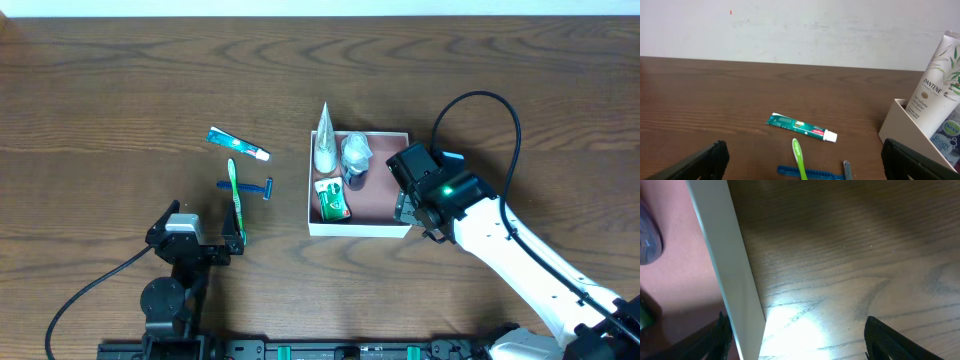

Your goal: Pack container

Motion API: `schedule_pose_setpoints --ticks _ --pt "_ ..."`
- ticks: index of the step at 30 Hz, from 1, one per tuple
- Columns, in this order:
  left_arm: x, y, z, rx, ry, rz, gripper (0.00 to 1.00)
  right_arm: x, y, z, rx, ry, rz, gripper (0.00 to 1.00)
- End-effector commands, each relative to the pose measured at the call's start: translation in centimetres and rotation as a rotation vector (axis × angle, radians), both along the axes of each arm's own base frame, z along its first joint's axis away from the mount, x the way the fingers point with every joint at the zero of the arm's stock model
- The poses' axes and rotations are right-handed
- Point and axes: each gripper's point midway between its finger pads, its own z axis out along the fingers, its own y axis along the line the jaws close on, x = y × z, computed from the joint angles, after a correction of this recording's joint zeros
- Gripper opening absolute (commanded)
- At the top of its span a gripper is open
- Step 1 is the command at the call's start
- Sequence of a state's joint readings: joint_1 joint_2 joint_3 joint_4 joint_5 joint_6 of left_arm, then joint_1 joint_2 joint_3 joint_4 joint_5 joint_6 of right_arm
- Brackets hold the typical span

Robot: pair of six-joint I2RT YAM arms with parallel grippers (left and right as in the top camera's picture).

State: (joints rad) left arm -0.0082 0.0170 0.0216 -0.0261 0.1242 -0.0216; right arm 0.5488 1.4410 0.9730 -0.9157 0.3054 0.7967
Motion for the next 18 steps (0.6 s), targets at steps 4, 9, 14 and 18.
schedule_pose_setpoints --ticks 4,9,14,18 --pt "-0.1 -0.2 -1.7 0.012 0.051 -0.013 0.98 0.9 0.1 0.2 -0.002 -0.011 0.057 0.85" --pt "-0.1 -0.2 -1.7 0.012 0.051 -0.013 0.98 2.4 1.8 3.5 0.07 -0.081 0.115 0.89" --pt "-0.1 -0.2 -1.7 0.012 0.051 -0.013 0.98 4.2 1.4 10.5 0.133 -0.249 0.099 0.96" --pt "-0.1 -0.2 -1.7 0.012 0.051 -0.013 0.98 5.1 -1.6 15.9 0.163 -0.4 0.018 0.99"
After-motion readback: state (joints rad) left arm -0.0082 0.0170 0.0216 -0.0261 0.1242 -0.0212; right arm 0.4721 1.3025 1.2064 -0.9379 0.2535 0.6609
